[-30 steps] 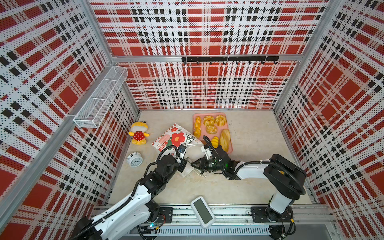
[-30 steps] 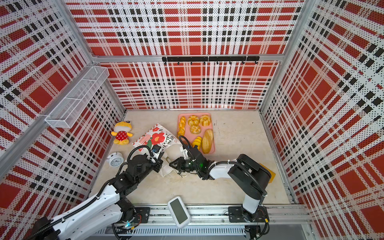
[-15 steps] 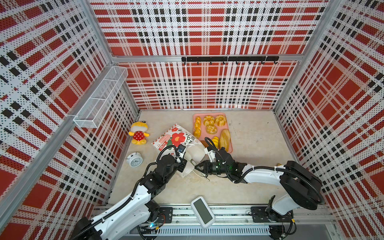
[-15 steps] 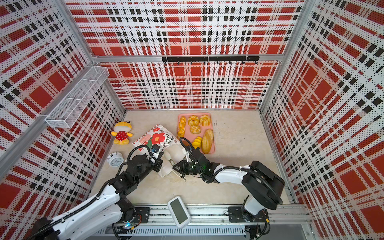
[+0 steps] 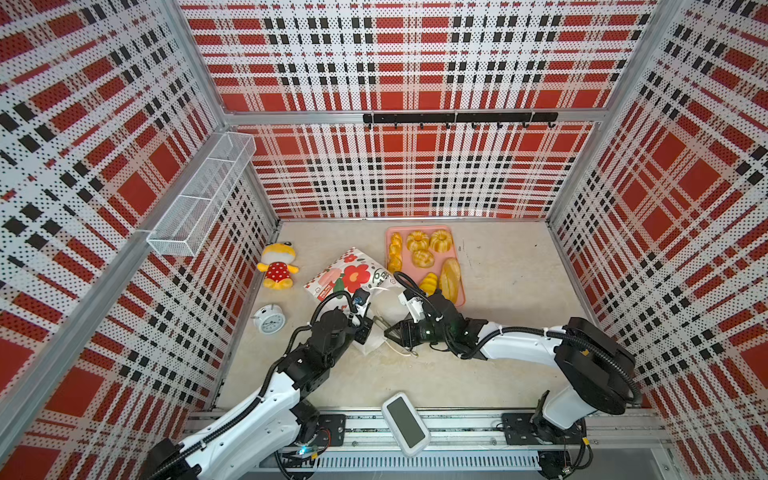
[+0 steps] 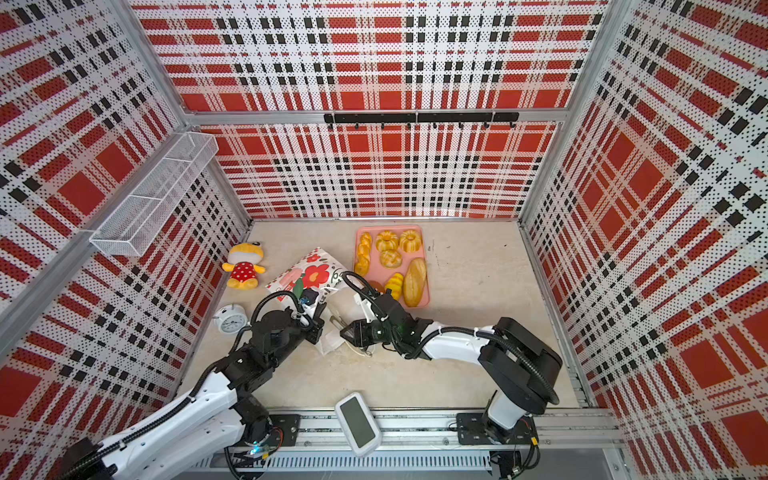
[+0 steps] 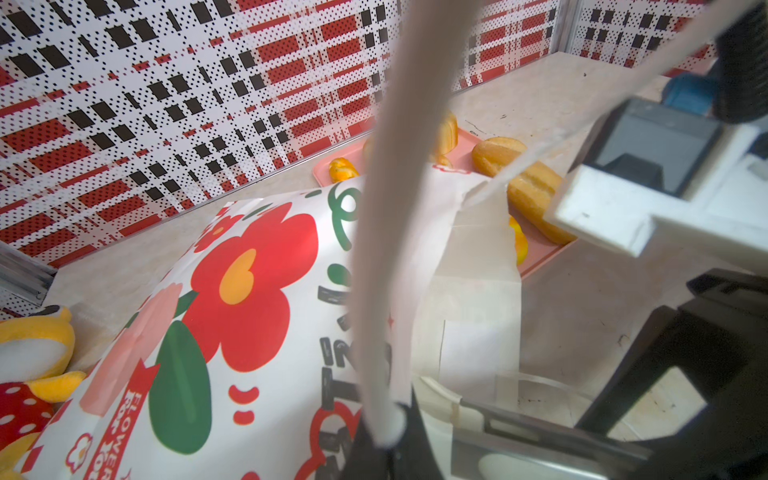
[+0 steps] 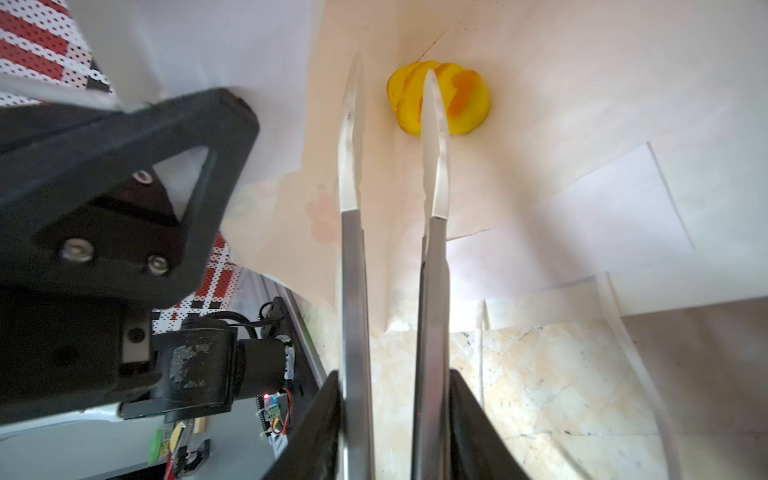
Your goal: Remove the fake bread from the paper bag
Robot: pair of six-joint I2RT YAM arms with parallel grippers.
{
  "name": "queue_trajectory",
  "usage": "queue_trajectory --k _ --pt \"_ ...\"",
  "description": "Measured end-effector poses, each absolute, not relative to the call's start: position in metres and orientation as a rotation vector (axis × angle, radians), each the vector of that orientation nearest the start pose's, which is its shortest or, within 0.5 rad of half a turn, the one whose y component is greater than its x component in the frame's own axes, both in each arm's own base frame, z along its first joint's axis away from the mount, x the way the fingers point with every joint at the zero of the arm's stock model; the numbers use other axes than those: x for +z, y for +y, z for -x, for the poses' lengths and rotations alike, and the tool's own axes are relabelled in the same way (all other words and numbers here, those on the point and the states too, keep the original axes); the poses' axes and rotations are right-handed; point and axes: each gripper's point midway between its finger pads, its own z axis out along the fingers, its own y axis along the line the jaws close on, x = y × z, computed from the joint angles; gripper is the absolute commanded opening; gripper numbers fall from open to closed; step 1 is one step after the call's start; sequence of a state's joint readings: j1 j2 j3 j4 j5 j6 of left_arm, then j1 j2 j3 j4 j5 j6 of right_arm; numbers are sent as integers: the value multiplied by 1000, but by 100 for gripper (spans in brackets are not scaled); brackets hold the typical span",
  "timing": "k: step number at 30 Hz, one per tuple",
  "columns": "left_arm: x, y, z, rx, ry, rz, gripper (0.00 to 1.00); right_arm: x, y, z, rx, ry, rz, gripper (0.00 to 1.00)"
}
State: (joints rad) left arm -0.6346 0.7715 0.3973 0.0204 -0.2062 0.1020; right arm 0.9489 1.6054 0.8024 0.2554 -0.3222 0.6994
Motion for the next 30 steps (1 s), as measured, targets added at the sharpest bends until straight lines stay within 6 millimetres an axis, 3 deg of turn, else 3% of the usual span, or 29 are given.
queue_trajectory --k 7,15,22,30 --pt "171 -157 -268 -128 1870 -650 0 104 382 -219 963 2267 679 39" --pt "174 -150 -282 -117 1879 -715 0 105 385 -215 707 2083 927 40" --pt "170 -150 -279 -158 1880 -774 0 105 381 -222 553 1993 1040 42" --pt "177 -151 -269 -213 1842 -834 0 105 393 -234 443 1934 1160 42"
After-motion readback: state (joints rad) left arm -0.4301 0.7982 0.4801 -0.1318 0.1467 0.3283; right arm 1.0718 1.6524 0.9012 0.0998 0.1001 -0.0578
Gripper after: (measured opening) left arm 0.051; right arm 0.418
